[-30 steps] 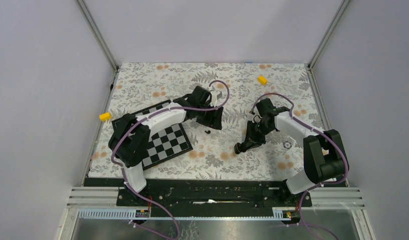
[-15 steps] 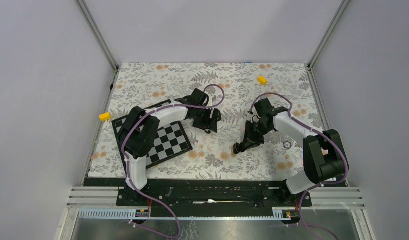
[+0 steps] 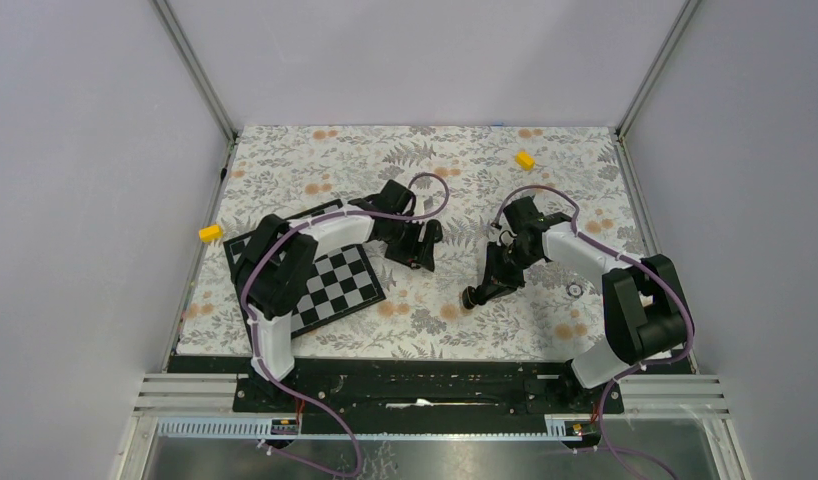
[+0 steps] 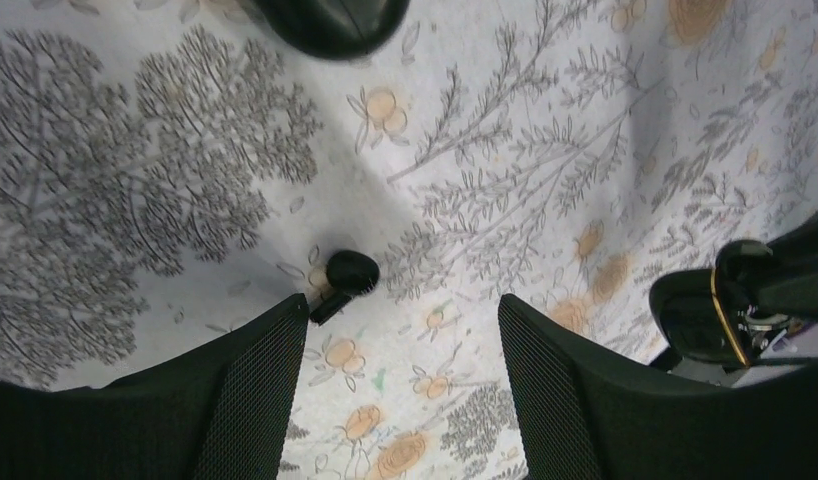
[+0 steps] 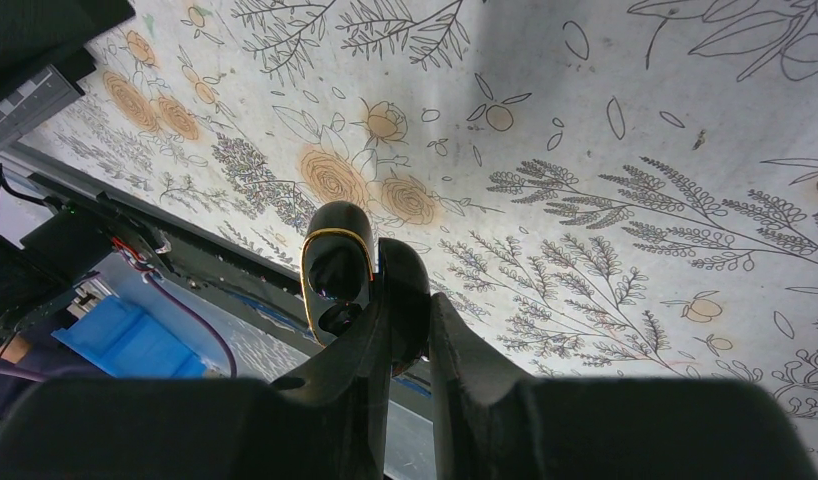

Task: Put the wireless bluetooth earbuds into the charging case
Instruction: Pick up the right earbud from the center of the board.

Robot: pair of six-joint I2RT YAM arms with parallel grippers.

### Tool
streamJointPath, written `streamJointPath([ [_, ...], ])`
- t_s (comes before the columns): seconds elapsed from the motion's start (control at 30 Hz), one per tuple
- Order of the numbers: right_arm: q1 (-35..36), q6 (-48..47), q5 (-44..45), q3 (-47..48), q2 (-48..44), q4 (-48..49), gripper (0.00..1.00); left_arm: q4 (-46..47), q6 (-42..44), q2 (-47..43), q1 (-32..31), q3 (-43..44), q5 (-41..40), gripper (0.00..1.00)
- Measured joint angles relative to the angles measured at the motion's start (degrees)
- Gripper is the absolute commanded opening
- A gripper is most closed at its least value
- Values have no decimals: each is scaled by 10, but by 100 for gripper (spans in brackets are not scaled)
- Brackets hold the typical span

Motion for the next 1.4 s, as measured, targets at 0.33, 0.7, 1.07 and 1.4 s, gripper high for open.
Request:
streamJointPath([
  [0.33, 1, 2, 0, 0, 2, 1, 0, -37, 13, -23, -38, -28, 33, 73],
  [0.7, 1, 3, 0, -3, 2, 4, 0, -59, 9, -32, -41, 14, -79, 71],
  [1.07, 1, 6, 0, -4, 0, 5, 0, -56, -3, 12, -40, 34, -145, 51],
  [1.4, 1, 7, 0, -8, 0, 12, 0, -50, -2, 23, -40, 43, -148, 31],
])
